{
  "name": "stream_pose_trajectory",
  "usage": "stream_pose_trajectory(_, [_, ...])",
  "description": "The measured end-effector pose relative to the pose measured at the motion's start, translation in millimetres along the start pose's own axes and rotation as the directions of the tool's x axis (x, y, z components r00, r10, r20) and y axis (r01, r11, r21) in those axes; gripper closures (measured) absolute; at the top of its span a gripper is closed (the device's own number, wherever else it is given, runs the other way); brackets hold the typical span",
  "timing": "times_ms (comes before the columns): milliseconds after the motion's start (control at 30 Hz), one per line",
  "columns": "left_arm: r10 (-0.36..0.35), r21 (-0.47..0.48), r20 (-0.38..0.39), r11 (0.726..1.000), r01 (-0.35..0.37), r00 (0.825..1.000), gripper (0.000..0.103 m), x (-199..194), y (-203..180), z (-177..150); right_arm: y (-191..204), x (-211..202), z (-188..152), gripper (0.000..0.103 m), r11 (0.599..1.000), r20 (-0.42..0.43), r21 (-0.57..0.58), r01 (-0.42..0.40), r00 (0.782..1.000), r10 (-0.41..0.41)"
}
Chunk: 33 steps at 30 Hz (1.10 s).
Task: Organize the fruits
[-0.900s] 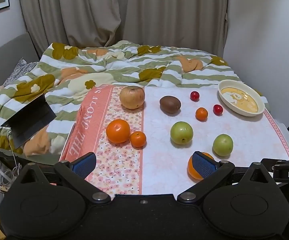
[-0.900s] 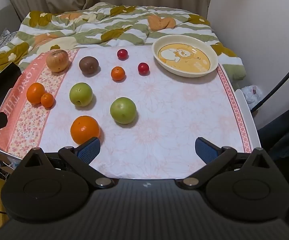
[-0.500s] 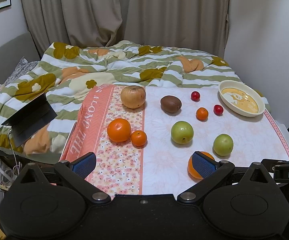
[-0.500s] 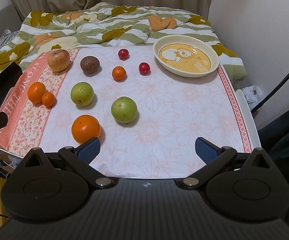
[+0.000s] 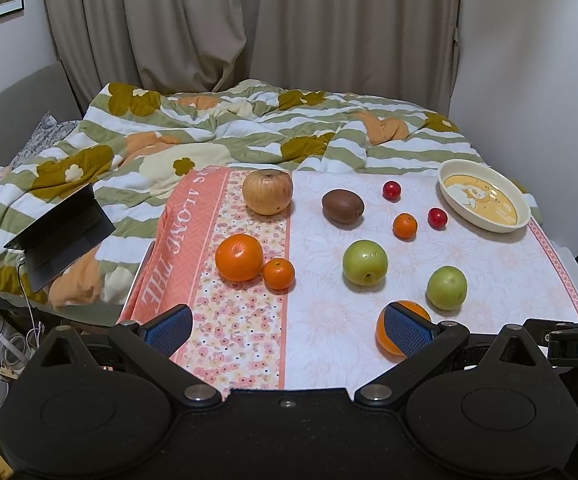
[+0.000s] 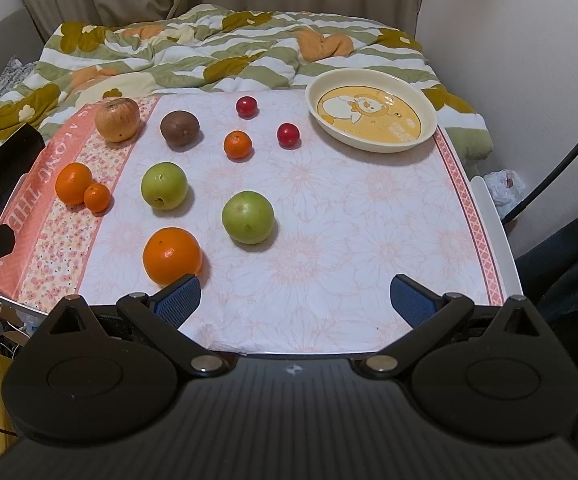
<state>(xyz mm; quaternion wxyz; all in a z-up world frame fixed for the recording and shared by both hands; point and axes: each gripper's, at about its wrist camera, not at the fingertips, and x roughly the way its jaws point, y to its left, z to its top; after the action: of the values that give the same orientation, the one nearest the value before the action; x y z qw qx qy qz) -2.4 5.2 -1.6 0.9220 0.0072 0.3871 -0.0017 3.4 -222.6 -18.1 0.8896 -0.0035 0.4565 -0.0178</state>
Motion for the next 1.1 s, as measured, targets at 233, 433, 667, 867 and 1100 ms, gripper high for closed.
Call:
stream_pose_trajectory(233, [0.000,0.000,-0.002,1.000,0.000,1.000,0.000,-0.2,0.1,-1.6,-0.9,3.0,-1.2,0.000,1.000,-0.003,-0.001,-0.005,1.000,0.005])
stream_pose_trajectory(433, [0.002,-0.001,-0.002,1.000,-0.002,1.000,0.000,-0.2,-0.1,-1.5,-0.2,2.9,-1.5,0.000,1.000,-0.002,0.000,-0.006,1.000,0.006])
stream_pose_trajectory(667, [0.001,0.000,-0.002,1.000,-0.001,1.000,0.000,-0.2,-0.3,-1.2,0.6,2.3,-1.8,0.000,1.000,-0.003,-0.001,-0.008,1.000,0.008])
stream_pose_trajectory(867, [0.001,0.000,-0.002,1.000,-0.001,1.000,0.000,-0.2,-0.3,-1.1,0.8,2.0,-2.0,0.000,1.000,-0.002,-0.002,-0.009,1.000,0.009])
stream_pose_trajectory(1100, [0.001,0.001,-0.002,1.000,-0.001,1.000,0.000,-0.3,-0.4,-1.0,0.5,1.8,-1.7,0.000,1.000,-0.002,0.000,-0.009,1.000,0.009])
